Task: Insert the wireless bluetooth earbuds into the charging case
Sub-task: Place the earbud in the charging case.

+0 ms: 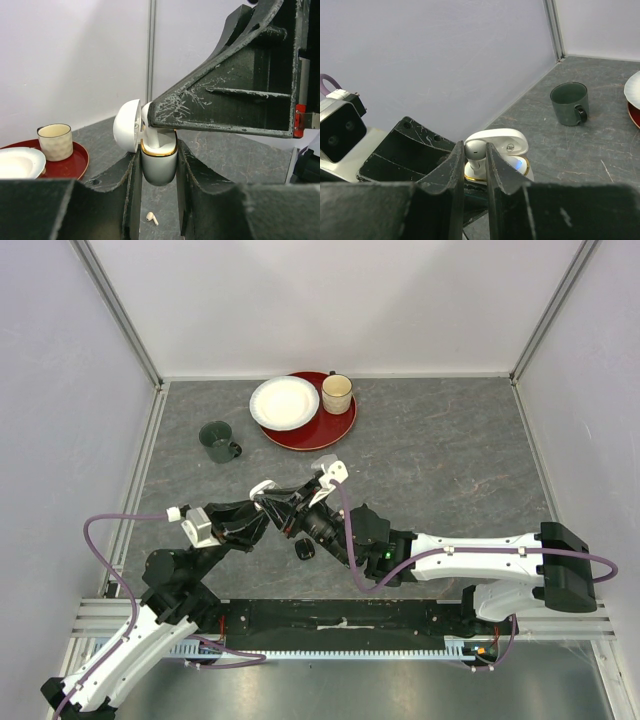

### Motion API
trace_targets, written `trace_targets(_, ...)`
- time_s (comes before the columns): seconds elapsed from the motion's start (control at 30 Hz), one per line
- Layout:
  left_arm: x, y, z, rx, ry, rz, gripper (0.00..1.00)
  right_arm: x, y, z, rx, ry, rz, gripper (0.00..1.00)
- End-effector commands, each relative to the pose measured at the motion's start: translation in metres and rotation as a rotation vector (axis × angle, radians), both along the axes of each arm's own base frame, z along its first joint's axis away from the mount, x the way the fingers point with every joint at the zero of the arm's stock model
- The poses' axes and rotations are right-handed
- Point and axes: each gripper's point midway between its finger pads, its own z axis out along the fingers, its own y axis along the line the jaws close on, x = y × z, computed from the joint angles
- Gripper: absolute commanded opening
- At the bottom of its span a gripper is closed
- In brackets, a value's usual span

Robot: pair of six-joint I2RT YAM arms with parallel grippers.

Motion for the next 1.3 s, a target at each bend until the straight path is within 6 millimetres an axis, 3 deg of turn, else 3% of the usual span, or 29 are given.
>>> trace_targets(0.0,-0.005,0.015,0.036,-0.125,-0.079,0.036,0.02,-0.001,-0.005,-0.005,-0.061,-0.014,-0.018,0.00)
trace_targets(0.4,-0.004,0.014,0.034,-0.120,-0.073,0.034,0.02,-0.001,-0.005,-0.005,-0.113,-0.028,-0.018,0.01)
trace_targets(0.9,-0.007,0.009,0.030,-0.092,-0.068,0.006,0.02,0.001,-0.016,0.012,-0.077,-0.006,-0.050,0.29)
trace_targets(1.27,-0.010,0.001,0.025,-0.059,-0.058,-0.034,0.02,0.002,-0.015,0.026,-0.040,-0.019,-0.052,0.40)
